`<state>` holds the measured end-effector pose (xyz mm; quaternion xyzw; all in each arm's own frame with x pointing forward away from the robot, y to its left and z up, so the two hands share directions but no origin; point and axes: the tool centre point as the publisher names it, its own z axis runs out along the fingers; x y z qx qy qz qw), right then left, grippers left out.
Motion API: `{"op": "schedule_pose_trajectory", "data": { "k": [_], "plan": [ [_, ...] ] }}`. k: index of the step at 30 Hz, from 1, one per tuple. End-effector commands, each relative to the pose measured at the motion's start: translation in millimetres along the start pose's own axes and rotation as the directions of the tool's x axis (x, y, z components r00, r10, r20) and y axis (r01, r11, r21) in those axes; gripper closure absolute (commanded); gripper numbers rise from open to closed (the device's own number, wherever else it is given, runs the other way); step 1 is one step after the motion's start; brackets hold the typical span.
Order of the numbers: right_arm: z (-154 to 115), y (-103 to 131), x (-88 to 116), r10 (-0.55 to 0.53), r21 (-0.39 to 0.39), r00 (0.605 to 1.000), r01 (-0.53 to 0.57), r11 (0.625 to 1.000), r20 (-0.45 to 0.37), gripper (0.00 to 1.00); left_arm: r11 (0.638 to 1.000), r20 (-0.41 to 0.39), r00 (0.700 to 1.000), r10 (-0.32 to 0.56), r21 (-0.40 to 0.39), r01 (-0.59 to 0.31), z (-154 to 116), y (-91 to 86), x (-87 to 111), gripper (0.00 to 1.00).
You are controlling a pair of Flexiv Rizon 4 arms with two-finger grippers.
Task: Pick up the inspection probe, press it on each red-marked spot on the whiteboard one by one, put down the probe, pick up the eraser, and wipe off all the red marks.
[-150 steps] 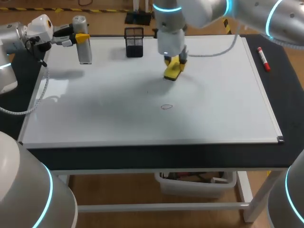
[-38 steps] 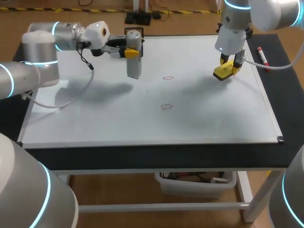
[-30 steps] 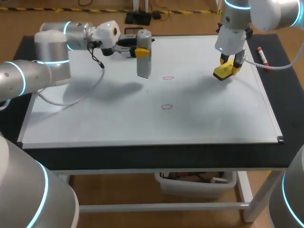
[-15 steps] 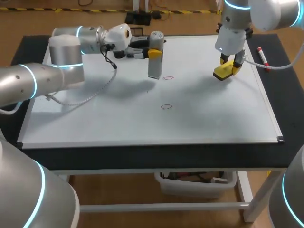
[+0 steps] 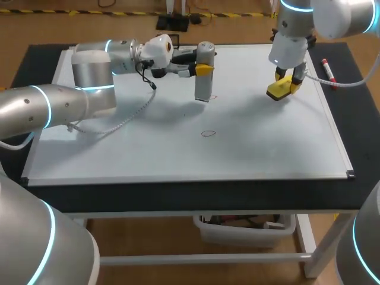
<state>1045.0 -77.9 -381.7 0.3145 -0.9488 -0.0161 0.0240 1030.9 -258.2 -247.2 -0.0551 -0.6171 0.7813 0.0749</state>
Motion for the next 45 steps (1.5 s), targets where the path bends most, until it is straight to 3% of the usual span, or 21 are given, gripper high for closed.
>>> {"op": "schedule_pose_trajectory", "data": {
  "k": [1,32,45],
  "plan": [
    [-1.2,-0.4,0.2,-0.001,0.002,1.000,0.001,1.000,-0.003,1.00,1.000,0.004,1.000,0.003,0.008,-0.003,3.9,1.7,-4.1,1.00],
    [-1.2,-0.4,0.2,-0.001,0.002,1.000,0.001,1.000,-0.003,1.00,1.000,0.024,0.999,-0.023,0.021,0.023,17.0,24.7,-39.6,1.00],
    [-1.2,-0.4,0.2,-0.001,0.002,1.000,0.001,1.000,-0.003,1.00,0.999,0.032,0.999,-0.032,0.016,0.031,15.3,33.6,-45.8,1.00]
  ]
}}
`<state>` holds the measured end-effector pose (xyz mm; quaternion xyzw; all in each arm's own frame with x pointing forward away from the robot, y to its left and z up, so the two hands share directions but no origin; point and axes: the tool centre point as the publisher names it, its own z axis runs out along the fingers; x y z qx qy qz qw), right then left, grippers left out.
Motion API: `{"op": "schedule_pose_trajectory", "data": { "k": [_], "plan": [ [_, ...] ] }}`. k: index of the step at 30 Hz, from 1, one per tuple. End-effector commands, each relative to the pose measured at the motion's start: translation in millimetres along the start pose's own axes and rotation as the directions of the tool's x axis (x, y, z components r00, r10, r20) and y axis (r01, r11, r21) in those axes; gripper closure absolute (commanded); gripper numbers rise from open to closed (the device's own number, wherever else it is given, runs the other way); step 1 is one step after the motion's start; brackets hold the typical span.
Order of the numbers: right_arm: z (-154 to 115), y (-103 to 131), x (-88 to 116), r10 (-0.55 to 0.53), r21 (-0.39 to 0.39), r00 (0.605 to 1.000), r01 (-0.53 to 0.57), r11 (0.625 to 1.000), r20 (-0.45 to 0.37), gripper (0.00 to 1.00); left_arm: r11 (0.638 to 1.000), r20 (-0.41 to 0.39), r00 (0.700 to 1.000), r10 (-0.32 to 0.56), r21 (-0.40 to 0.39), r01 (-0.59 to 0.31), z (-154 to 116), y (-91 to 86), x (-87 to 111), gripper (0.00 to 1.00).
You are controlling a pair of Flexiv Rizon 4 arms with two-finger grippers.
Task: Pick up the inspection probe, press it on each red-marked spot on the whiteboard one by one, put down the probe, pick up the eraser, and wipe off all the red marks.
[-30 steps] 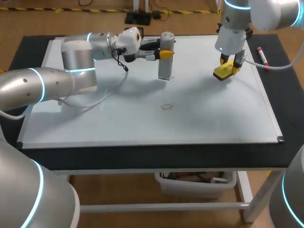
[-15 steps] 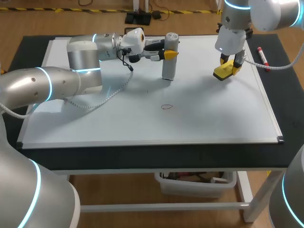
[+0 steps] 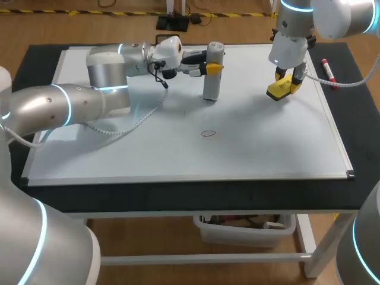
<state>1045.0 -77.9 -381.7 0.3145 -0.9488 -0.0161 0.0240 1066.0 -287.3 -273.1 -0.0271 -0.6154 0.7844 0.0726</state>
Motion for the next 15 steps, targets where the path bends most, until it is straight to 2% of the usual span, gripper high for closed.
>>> {"op": "schedule_pose_trajectory", "data": {
  "k": [1,15],
  "plan": [
    [-1.3,-0.4,0.2,-0.001,0.002,1.000,0.001,1.000,-0.003,1.00,1.000,-0.015,1.000,-0.001,0.003,0.001,0.0,4.0,-6.3,1.00],
    [-1.3,-0.4,0.2,-0.001,0.002,1.000,0.001,1.000,-0.003,1.00,0.999,-0.025,1.000,-0.011,-0.042,0.010,-6.7,10.0,-6.3,1.00]
  ]
}}
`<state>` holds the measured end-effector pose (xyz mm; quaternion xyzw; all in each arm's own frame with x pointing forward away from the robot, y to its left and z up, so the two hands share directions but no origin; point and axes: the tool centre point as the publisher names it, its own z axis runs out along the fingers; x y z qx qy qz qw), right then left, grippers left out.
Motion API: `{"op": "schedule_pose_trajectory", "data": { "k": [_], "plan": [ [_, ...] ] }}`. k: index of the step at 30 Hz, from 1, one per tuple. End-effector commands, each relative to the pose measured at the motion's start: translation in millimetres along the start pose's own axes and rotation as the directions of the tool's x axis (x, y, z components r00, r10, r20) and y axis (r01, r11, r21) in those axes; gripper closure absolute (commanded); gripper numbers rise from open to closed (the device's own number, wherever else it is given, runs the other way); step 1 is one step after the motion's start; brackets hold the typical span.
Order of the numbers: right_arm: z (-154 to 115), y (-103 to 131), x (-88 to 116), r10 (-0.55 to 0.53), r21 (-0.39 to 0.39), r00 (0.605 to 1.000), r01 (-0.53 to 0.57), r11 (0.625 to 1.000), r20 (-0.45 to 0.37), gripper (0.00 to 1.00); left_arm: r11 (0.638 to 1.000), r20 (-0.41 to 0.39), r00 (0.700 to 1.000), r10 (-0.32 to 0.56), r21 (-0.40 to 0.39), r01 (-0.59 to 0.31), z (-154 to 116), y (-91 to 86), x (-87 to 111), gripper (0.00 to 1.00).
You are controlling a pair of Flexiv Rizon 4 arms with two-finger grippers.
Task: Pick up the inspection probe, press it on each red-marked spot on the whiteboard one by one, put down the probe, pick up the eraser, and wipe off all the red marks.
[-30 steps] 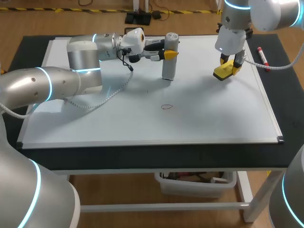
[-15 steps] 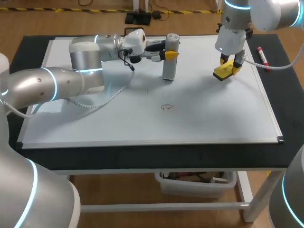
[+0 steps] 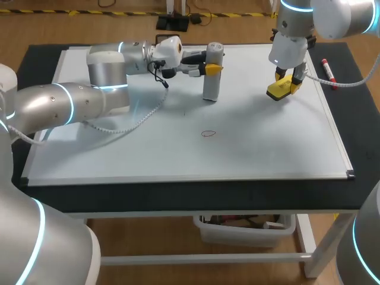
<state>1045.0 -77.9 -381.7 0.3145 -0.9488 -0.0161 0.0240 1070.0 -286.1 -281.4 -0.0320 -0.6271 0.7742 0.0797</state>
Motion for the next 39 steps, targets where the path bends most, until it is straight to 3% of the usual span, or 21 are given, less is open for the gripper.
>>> {"op": "schedule_pose_trajectory", "data": {
  "k": [1,25,39],
  "plan": [
    [-1.2,-0.4,0.2,-0.001,0.002,1.000,0.001,1.000,-0.003,1.00,1.000,-0.010,1.000,-0.004,-0.012,0.004,-3.2,2.9,-2.1,1.00],
    [-1.2,-0.4,0.2,-0.001,0.002,1.000,0.001,1.000,-0.003,1.00,0.999,-0.014,1.000,-0.003,-0.035,0.002,-6.4,4.0,0.0,1.00],
    [-1.2,-0.4,0.2,-0.001,0.002,1.000,0.001,1.000,-0.003,1.00,0.999,-0.016,0.999,0.031,-0.019,-0.032,-11.7,-19.2,6.5,1.00]
  ]
}}
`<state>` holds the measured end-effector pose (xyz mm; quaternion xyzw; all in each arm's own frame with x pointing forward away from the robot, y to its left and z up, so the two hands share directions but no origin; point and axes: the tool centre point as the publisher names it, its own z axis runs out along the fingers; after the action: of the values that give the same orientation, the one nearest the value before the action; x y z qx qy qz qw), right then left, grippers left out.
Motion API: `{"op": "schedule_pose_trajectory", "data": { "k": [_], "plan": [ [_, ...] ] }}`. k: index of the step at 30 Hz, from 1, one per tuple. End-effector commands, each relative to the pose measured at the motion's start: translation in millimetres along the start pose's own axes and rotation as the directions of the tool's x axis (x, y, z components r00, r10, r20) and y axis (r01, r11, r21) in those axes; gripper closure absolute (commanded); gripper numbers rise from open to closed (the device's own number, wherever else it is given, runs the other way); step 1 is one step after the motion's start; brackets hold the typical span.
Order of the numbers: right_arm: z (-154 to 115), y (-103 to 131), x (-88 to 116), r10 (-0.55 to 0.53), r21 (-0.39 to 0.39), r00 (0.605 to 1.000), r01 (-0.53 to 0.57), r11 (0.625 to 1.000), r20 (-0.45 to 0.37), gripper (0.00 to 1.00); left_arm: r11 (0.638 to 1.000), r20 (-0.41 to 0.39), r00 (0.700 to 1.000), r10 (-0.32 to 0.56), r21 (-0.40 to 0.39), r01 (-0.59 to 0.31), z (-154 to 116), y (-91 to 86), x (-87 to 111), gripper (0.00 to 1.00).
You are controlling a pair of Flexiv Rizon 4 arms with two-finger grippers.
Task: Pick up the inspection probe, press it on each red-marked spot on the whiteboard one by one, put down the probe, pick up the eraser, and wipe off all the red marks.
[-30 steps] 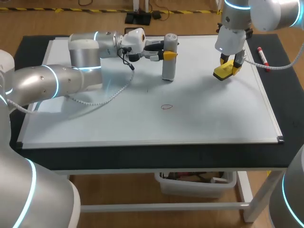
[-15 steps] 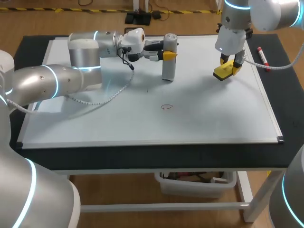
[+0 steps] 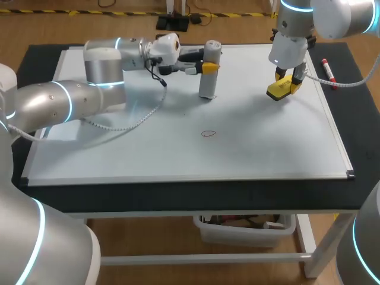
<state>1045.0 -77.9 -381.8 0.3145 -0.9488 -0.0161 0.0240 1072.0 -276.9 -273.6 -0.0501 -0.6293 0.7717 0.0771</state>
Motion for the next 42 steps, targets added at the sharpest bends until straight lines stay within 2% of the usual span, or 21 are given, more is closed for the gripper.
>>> {"op": "schedule_pose_trajectory", "data": {
  "k": [1,8,19,42],
  "plan": [
    [-1.3,-0.4,0.2,-0.001,0.002,1.000,0.001,1.000,-0.003,1.00,1.000,0.011,1.000,0.011,-0.010,-0.010,-5.8,-12.7,7.2,1.00],
    [-1.3,-0.4,0.2,-0.001,0.002,1.000,0.001,1.000,-0.003,1.00,0.999,0.036,0.999,0.034,-0.018,-0.033,-24.0,-30.1,10.3,1.00],
    [-1.3,-0.4,0.2,-0.001,0.002,1.000,0.001,1.000,-0.003,1.00,0.998,0.102,0.993,0.057,-0.009,-0.056,-71.4,-50.4,17.8,1.00],
    [-1.3,-0.4,0.2,-0.001,0.002,1.000,0.001,1.000,-0.003,1.00,0.996,0.205,0.976,0.079,0.012,-0.083,-179.3,-76.1,36.1,1.00]
  ]
}}
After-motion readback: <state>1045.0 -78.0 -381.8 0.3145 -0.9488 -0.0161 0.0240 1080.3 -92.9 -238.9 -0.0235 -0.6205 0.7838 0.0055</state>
